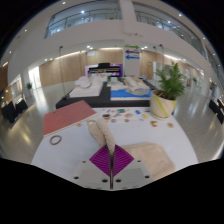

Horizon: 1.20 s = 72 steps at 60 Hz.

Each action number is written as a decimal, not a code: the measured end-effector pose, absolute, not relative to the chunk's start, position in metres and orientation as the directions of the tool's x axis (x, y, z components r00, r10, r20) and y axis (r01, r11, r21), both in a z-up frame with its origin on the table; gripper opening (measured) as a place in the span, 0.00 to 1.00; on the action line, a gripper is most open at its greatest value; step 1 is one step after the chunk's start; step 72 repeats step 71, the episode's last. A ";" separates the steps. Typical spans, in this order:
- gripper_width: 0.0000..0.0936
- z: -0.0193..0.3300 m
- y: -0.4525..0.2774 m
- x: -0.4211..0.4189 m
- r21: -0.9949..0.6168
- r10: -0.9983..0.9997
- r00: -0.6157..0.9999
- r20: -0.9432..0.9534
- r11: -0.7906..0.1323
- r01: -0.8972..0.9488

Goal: Fold towel

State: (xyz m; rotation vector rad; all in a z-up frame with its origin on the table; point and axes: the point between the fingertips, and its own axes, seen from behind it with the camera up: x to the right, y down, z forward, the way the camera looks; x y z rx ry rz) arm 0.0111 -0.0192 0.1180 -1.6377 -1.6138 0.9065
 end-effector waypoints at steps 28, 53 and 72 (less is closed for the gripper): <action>0.92 0.067 0.161 0.041 -0.786 0.989 0.036 0.145 0.093 0.612; 0.91 0.197 0.129 0.258 -0.759 0.995 0.082 0.050 -0.015 0.651; 0.91 0.207 0.126 0.265 -0.781 0.993 0.113 0.025 -0.051 0.622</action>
